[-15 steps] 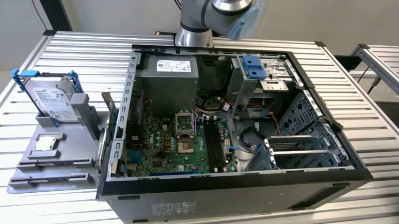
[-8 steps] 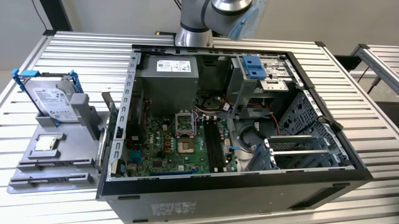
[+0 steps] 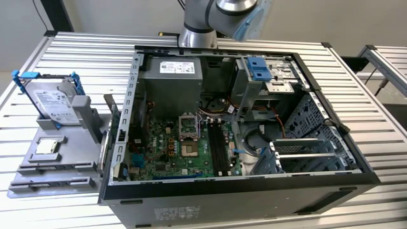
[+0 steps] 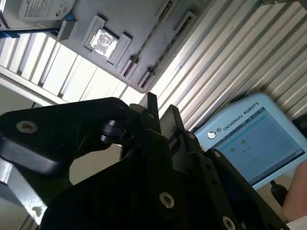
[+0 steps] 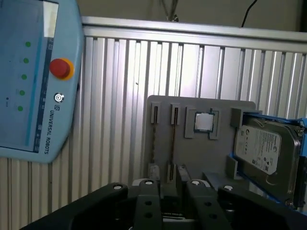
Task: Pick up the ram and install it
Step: 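Pick up the ram and move it above insertion slot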
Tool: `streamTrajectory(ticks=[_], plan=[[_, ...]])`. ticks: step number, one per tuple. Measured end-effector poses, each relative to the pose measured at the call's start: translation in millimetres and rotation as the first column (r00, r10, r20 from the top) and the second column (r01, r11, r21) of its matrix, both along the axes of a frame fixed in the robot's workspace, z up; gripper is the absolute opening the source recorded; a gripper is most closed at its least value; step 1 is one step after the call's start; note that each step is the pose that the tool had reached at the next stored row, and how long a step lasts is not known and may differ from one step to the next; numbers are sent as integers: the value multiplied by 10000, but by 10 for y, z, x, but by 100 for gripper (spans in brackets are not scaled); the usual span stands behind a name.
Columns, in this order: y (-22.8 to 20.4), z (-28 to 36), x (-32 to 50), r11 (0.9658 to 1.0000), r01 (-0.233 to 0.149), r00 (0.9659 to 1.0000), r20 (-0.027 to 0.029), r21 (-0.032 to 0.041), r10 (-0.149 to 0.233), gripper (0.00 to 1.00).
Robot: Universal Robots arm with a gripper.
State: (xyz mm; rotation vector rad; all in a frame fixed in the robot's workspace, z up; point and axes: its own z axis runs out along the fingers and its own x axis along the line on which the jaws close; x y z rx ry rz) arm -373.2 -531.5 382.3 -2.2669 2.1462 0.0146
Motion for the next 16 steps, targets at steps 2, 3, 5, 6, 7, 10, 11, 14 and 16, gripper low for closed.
streamTrajectory(ticks=[2, 3, 5, 6, 7, 10, 11, 14, 16], plan=[[0, 0, 0, 10000, -3, 10000, 0, 0, 3, 100], [0, 0, 0, 10000, -4, 10000, 0, 0, 4, 100], [0, 0, 0, 10000, -7, 10000, 0, 0, 7, 100], [0, 0, 0, 10000, -8, 10000, 1, 0, 8, 100], [3, -5, 0, 10000, 8, 10000, 6, 1, -8, 100], [10, -42, 0, 9999, 133, 9999, 7, 1, -133, 100], [16, -61, -1, 9998, 189, 9998, 7, 0, -189, 100], [40, -117, -2, 9997, 231, 9997, 14, 0, -231, 100], [54, -150, -8, 9997, 230, 9997, 42, 5, -230, 100]])
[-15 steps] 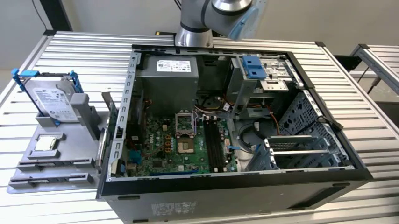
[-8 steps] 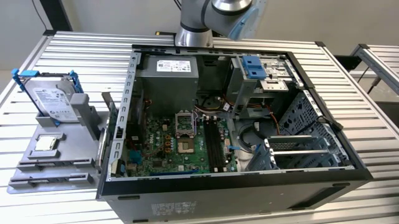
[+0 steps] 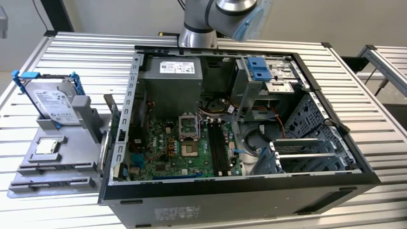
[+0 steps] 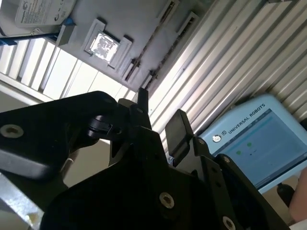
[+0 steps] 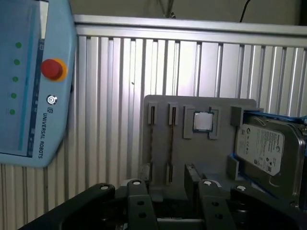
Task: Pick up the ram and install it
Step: 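Pick up the ram and move it above insertion slot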
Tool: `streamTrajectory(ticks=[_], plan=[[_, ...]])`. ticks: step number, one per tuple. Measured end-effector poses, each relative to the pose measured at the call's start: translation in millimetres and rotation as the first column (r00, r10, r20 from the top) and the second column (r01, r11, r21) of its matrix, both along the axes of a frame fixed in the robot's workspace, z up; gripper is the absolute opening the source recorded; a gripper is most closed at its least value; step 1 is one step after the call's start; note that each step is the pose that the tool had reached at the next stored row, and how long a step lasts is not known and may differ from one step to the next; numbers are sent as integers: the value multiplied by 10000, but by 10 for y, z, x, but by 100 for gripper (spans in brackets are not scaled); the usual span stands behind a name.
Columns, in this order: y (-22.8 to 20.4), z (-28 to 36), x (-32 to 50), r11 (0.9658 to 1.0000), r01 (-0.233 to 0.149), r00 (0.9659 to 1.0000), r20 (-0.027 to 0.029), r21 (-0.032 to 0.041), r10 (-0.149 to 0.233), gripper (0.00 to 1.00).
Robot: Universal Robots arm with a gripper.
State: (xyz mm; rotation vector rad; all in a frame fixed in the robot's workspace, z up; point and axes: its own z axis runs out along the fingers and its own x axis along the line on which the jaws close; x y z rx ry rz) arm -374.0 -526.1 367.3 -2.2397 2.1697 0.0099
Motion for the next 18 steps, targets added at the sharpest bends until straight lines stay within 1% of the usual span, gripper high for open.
streamTrajectory(ticks=[1, 2, 3, 18], plan=[[-1, -4, -4, 10000, -1, 10000, 27, 54, 1, 100], [0, -8, -11, 9999, -3, 10000, 46, 158, 2, 100], [1, -23, -18, 9998, -1, 10000, 59, 202, 0, 100], [11, -297, -39, 9998, -3, 10000, 59, 200, 2, 100]])
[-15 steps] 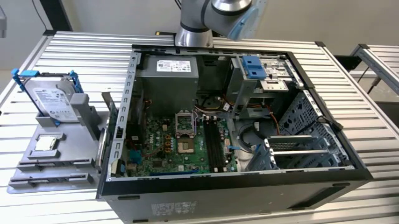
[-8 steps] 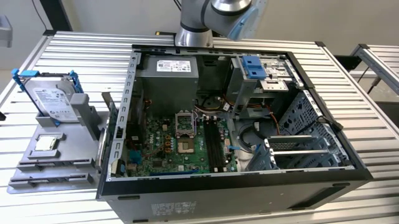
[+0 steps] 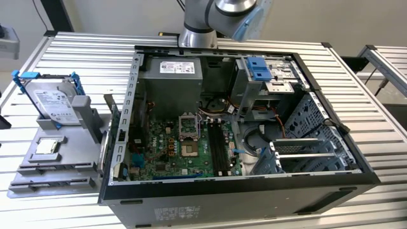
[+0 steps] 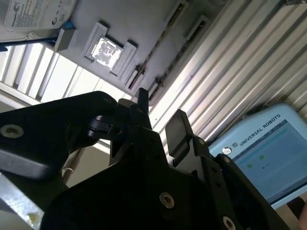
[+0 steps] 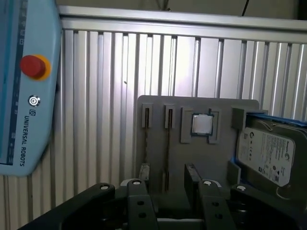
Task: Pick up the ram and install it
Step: 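Pick up the ram and move it above insertion slot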
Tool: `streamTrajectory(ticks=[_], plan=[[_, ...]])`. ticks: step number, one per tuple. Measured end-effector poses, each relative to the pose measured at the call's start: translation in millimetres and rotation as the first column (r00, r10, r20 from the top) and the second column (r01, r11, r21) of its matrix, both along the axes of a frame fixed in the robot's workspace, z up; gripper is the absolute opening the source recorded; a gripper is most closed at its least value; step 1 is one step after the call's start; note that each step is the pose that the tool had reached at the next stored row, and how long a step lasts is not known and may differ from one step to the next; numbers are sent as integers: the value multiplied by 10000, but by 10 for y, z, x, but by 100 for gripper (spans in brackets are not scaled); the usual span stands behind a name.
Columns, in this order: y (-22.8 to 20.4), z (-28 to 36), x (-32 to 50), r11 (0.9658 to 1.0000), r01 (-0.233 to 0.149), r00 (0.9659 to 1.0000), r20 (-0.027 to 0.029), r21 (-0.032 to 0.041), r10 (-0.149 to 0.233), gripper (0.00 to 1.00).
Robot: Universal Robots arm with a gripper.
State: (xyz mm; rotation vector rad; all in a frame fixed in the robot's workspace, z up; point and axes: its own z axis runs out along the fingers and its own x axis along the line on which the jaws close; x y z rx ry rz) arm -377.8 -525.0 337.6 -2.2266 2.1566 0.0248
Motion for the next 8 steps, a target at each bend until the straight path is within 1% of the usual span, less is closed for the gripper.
streamTrajectory(ticks=[8], plan=[[-5, -146, 0, 10000, 1, 10000, 0, 0, -1, 100]])
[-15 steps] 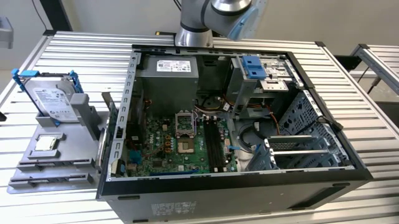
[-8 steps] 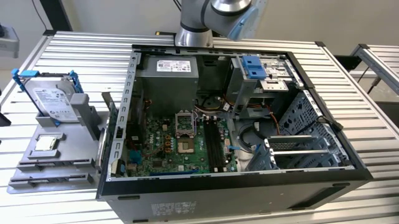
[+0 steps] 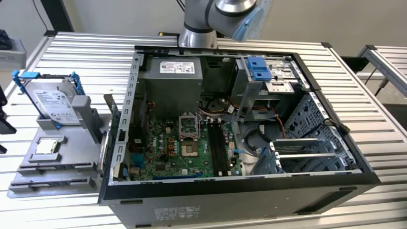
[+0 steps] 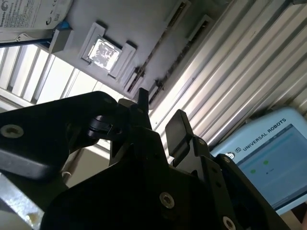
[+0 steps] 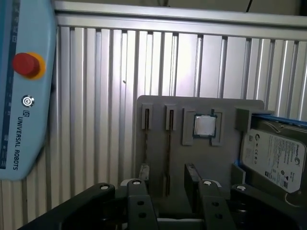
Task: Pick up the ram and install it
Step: 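Pick up the ram and move it above insertion slot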
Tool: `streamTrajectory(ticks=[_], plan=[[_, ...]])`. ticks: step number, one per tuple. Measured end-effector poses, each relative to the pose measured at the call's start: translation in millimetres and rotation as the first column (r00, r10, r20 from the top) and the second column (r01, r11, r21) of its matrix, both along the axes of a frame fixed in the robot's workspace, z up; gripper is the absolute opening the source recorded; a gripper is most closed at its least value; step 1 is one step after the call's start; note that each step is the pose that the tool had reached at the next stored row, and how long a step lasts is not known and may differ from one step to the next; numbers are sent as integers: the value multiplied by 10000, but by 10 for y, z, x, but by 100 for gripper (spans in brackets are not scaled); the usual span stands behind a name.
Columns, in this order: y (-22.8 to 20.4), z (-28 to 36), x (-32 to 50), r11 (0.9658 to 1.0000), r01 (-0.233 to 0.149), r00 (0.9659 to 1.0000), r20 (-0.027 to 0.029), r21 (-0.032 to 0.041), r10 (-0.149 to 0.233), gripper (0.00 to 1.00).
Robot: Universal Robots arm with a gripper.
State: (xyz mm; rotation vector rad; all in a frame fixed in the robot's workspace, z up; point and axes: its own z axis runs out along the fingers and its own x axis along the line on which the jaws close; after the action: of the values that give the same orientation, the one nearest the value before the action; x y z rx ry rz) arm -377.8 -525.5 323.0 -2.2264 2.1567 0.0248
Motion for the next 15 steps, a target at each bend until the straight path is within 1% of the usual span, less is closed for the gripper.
streamTrajectory(ticks=[8, 15], plan=[[-51, -144, 0, 10000, -1, 10000, 0, 0, 1, 100], [-146, -273, 1, 10000, -1, 10000, 0, 1, 1, 100]])
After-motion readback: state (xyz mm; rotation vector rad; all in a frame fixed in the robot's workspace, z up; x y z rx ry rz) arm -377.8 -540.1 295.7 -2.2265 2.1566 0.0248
